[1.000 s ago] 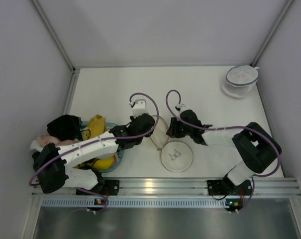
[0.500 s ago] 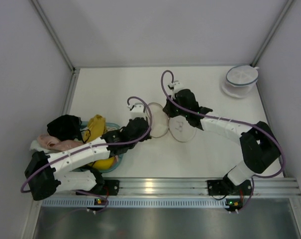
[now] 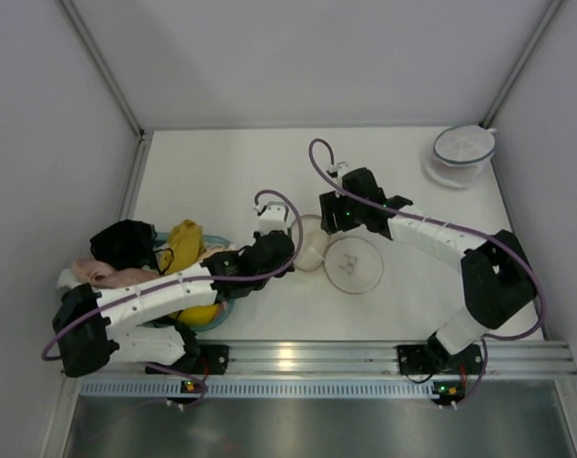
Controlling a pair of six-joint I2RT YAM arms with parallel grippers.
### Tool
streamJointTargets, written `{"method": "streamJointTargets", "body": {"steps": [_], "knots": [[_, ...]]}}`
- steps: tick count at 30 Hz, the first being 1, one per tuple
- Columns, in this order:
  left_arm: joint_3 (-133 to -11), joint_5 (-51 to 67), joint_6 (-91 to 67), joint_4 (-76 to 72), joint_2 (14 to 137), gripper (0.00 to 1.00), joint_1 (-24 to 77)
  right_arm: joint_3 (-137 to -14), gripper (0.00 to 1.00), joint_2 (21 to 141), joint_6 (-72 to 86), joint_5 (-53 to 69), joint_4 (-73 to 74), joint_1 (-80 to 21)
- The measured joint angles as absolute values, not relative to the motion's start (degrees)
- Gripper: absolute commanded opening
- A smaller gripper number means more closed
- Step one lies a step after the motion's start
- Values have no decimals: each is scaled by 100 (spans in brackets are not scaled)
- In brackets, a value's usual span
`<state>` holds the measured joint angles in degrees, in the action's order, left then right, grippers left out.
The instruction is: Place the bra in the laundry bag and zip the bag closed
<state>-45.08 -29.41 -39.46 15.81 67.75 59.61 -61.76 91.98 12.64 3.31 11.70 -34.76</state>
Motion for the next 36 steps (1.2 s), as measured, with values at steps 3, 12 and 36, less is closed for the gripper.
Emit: {"method": "streamJointTargets", "body": {"steps": [3, 12, 36], "knots": [[-4836, -3168, -3769, 1778, 6873, 65, 5959, -6031, 74, 8858, 1339, 281, 1715, -3411], [-6368, -3249, -3052, 2368, 7271, 76, 5339, -5054, 71, 6670, 2449, -106, 2324, -2818], [-6995, -991, -1592, 2873, 8980, 25, 4499, -2604, 19, 6442, 4477, -578, 1745, -2746]]}}
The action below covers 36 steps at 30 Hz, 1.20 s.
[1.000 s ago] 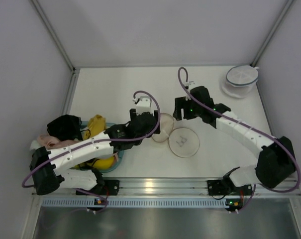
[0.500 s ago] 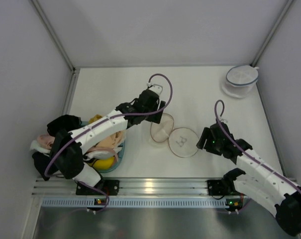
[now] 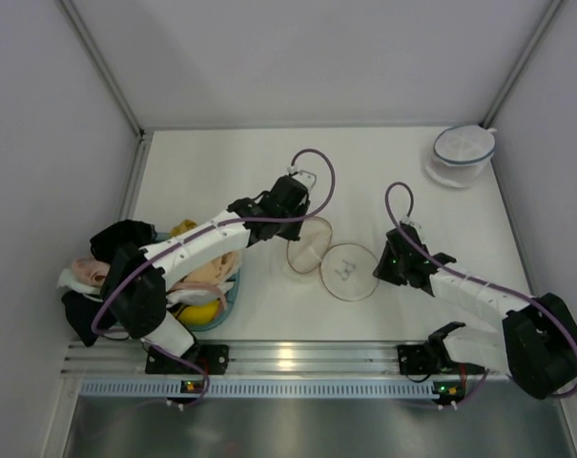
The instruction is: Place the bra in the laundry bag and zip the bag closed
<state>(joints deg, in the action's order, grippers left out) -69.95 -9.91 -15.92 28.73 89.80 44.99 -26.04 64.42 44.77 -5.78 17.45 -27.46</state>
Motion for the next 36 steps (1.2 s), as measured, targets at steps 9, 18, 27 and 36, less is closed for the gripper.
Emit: {"method": "streamJointTargets", "body": {"steps": [9, 18, 27, 36], "knots": [[-6777, -1144, -2045, 2882, 8912, 0, 4517, -3229, 0, 6794, 3986, -963, 2003, -2729], [-6484, -1531, -2956, 2926, 7708, 0, 5076, -5118, 0, 6571, 2939, -1063, 2196, -1883], [-5927, -1743, -3618, 3037, 7673, 0, 5231, -5937, 0, 6388, 2265, -972, 2781, -1702], [-5935, -2043, -3476, 3175, 8040, 54, 5317, -5806, 2, 6521, 1935, -945, 3114, -1667]]}}
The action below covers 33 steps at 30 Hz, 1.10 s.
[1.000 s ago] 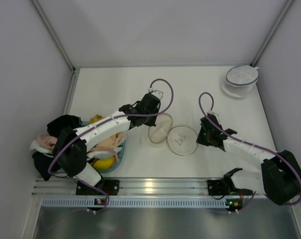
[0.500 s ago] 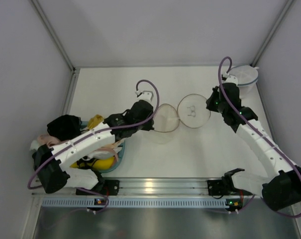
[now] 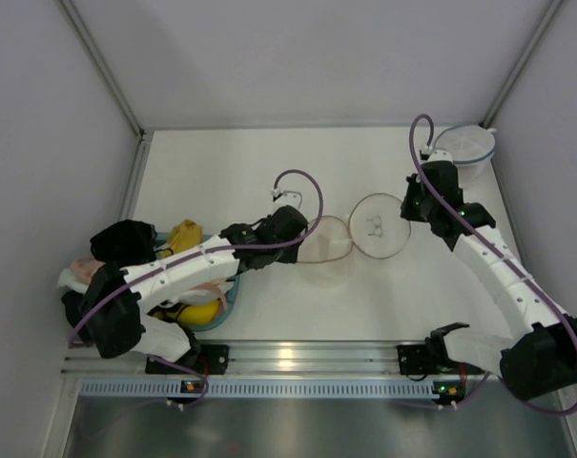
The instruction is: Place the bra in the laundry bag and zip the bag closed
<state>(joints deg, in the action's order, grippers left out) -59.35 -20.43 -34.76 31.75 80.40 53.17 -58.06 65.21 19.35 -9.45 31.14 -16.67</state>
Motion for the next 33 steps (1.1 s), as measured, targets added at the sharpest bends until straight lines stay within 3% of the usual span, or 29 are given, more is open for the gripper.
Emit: {"method": "streamJointTargets", "body": {"steps": [1, 2, 3, 7, 9, 15, 22, 33], "knots": [[-6010, -2097, -3365, 3188, 8031, 72, 5317, -5756, 17, 6589, 1925, -917, 3122, -1658], [-6108, -2145, -3247, 3212, 8014, 81, 5315, -5714, 25, 6659, 1938, -886, 3131, -1643], [-6248, -2193, -3170, 3258, 7985, 94, 5312, -5693, 46, 6722, 1920, -838, 3146, -1621], [-7024, -2375, -3011, 3660, 7942, 97, 5155, -5704, 82, 6807, 1848, -587, 3177, -1555], [-7430, -2556, -2980, 3894, 7896, 96, 4906, -5763, 89, 6790, 1800, -416, 3179, -1546], [-8088, -3503, -2987, 5111, 7579, 96, 3588, -5883, 95, 6632, 1708, 344, 3046, -1538], [-7841, -3785, -2648, 5981, 6751, 96, 2368, -5356, 97, 6567, 1979, 1352, 2213, -1531], [-6831, -3459, -2274, 6211, 6663, 91, 1662, -5286, 99, 6764, 2126, 1850, 1841, -1603]]}}
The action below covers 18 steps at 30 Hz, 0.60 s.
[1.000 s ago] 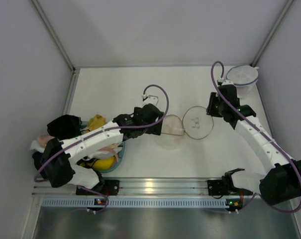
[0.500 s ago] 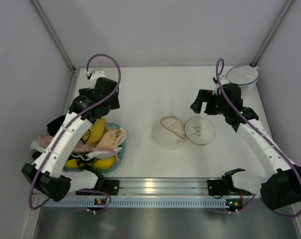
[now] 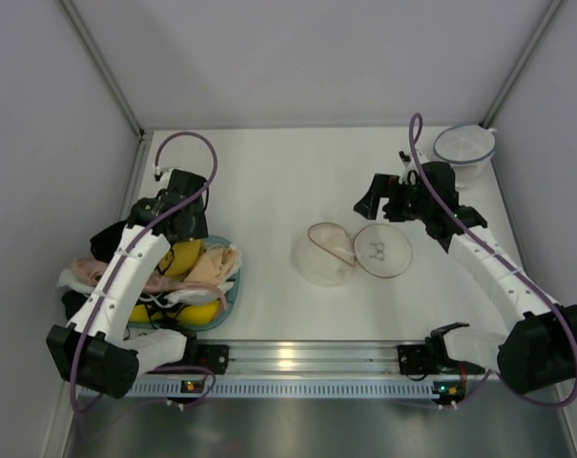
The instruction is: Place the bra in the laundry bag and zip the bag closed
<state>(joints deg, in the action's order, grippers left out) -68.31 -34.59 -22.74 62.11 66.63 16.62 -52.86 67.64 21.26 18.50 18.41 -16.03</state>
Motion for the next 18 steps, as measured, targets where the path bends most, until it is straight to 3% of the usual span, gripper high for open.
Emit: {"method": "streamJointTargets", "body": {"steps": [4, 5, 7, 8, 12, 18], "knots": [[-6517, -3081, -2250, 6149, 6711, 60, 1535, -5286, 99, 6764, 2161, 1890, 1817, -1623], [-6479, -3061, -2261, 6143, 6757, 44, 1533, -5286, 99, 6764, 2167, 1896, 1815, -1632], [-6471, -3028, -2259, 6123, 6825, 25, 1529, -5286, 99, 6764, 2169, 1907, 1813, -1640], [-6473, -3004, -2255, 6114, 6836, 0, 1529, -5286, 99, 6764, 2171, 1909, 1811, -1645], [-6816, -2875, -2222, 6158, 6796, 0, 1525, -5288, 99, 6764, 2213, 1951, 1789, -1671], [-8405, -2368, -2176, 6005, 6611, 0, 1525, -5404, 99, 6823, 2270, 2073, 1564, -1920]]}}
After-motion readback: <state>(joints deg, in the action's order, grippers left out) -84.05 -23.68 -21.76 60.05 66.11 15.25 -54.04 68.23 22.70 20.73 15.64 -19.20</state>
